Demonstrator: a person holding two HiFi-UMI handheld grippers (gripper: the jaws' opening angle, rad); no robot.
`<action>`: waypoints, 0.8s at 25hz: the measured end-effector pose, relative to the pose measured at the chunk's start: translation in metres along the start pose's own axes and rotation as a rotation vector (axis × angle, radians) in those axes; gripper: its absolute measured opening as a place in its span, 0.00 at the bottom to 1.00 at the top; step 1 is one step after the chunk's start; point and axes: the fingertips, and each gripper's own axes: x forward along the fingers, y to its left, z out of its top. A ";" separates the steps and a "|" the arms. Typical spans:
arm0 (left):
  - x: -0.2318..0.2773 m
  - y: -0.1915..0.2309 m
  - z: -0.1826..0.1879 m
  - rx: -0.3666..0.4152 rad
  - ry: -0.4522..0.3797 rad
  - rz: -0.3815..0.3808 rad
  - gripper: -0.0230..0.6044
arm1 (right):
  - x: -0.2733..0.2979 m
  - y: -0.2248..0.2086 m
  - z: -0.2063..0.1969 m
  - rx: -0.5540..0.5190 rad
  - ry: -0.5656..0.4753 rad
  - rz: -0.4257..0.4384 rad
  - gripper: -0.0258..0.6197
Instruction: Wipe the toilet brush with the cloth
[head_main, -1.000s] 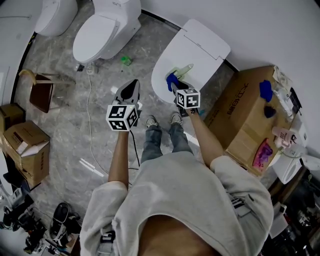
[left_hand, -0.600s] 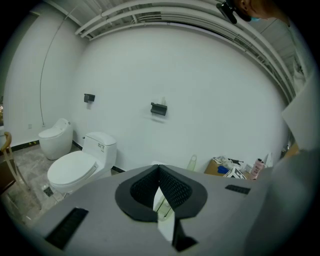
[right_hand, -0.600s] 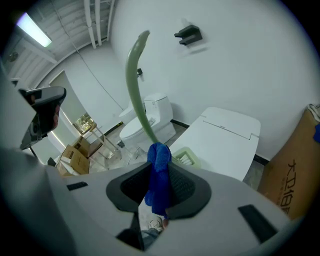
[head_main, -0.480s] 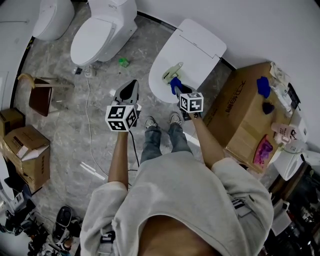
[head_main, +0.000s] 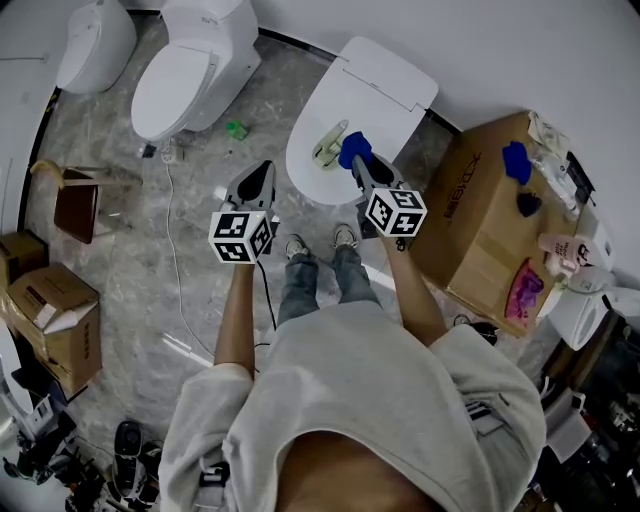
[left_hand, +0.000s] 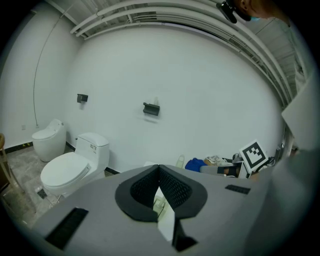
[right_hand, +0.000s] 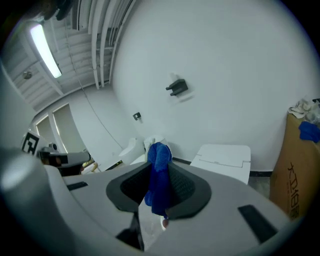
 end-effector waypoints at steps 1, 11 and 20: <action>0.000 -0.001 0.000 0.001 -0.001 0.000 0.07 | -0.002 0.003 0.010 0.002 -0.025 0.007 0.20; -0.001 -0.002 0.002 -0.001 -0.006 0.009 0.07 | 0.007 0.014 0.038 0.027 -0.080 0.035 0.20; -0.004 0.006 -0.001 -0.009 -0.006 0.023 0.07 | 0.023 0.025 0.005 0.025 -0.001 0.047 0.20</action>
